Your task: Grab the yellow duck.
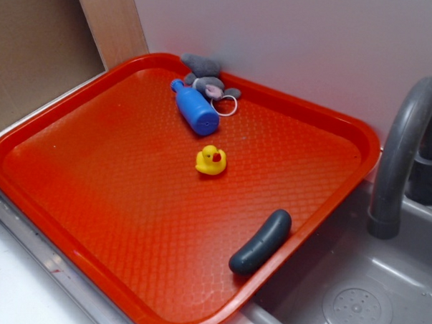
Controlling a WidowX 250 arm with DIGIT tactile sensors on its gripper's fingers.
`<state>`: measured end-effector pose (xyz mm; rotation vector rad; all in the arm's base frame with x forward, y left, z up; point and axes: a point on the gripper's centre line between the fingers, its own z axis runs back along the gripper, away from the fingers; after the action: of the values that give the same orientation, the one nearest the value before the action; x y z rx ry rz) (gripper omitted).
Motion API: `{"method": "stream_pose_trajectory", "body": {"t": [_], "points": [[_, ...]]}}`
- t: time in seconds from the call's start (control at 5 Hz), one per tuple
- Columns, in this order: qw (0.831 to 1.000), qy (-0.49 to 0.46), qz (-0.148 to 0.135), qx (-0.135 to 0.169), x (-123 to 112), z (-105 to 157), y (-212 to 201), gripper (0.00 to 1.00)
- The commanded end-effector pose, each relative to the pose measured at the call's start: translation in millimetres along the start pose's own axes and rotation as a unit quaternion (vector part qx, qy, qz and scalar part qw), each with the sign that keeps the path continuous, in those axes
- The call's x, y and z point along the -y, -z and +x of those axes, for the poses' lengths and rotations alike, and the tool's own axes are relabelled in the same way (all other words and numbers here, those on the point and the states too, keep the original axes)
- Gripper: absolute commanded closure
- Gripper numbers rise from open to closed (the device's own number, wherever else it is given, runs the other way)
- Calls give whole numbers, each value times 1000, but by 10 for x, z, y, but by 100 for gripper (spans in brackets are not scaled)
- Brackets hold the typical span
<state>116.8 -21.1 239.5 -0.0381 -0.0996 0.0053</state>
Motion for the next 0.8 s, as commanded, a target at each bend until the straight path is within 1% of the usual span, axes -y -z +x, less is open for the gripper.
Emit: {"method": "stream_pose_trajectory", "body": {"t": [0.0,0.2,0.4,0.6], "points": [[1000,0,0,0,0,0,0,0],[1000,-8,0,2,402,97,56,0],[1000,3,-29,4,761,247,108,0],[999,-11,-48,19,1131,314,184,0]]}}
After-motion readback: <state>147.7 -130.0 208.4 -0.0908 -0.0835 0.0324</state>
